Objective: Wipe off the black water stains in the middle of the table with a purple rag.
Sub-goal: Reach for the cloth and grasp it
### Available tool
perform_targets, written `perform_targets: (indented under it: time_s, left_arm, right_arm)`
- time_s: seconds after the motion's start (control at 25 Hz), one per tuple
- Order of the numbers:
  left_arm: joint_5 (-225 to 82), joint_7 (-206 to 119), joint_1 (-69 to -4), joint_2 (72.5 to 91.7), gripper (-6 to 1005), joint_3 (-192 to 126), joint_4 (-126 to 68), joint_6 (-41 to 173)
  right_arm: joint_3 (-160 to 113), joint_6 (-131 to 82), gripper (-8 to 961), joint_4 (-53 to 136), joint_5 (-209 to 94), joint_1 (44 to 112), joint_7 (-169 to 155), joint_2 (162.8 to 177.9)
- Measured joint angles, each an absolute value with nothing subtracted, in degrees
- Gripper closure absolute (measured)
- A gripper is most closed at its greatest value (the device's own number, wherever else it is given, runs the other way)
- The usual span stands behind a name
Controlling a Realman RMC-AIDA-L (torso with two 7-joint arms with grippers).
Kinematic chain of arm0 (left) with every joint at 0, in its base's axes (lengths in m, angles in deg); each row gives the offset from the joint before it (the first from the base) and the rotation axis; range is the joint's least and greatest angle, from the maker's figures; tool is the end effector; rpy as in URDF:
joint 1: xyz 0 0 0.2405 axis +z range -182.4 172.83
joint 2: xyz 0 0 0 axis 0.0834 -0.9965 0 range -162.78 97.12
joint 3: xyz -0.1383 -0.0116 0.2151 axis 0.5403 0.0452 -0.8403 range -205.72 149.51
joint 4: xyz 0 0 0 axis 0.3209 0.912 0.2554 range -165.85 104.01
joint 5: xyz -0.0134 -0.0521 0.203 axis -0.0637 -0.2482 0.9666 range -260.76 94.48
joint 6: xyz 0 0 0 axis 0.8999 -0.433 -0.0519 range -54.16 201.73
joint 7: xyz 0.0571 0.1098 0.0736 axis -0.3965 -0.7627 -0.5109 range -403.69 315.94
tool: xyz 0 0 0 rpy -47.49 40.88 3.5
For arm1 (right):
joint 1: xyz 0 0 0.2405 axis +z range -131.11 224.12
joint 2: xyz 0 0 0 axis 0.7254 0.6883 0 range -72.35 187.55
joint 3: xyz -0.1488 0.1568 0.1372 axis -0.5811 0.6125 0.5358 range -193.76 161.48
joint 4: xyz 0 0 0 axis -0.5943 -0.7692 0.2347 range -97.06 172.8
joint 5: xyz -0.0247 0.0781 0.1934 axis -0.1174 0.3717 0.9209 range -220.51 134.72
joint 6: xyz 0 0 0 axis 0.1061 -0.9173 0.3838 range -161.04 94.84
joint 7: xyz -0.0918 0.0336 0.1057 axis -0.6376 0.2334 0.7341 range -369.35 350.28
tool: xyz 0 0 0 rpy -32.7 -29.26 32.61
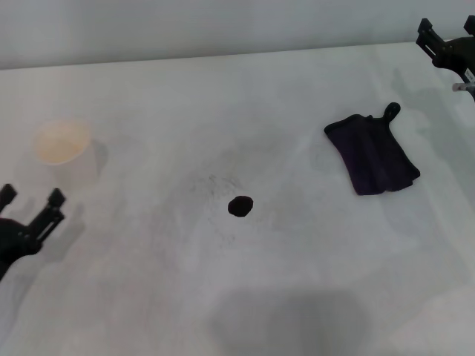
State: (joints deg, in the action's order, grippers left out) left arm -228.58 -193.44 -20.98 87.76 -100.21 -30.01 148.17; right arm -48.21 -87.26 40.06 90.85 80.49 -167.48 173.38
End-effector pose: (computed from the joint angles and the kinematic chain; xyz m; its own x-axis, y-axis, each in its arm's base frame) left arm -0.3587 0.2464 -0.0487 0.5890 0.1986 0.7834 0.7876 -0.3581 -0.5014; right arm 0.3532 0.3831 0.0324 0.6616 -0.0847 -0.7450 -0.7490 -0.0262 -0.6621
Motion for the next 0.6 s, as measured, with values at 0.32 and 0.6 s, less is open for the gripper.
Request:
perform_targets:
  time_s: [0.32,0.6]
  left_arm:
    - [-237.73,-193.37,-17.96,87.44,106,-100.17,-32.37,158.27]
    - [-248.24,-193.64,-18.05,87.06,106,-100.16,-32.22,156.88]
  right_arm:
    - [-48.58,-87.24,81,40.21,90.68,80.71,-167.48,173.35]
    - [-49.93,-87.0,80,38.89,90.35,81.85,-167.27,173.6]
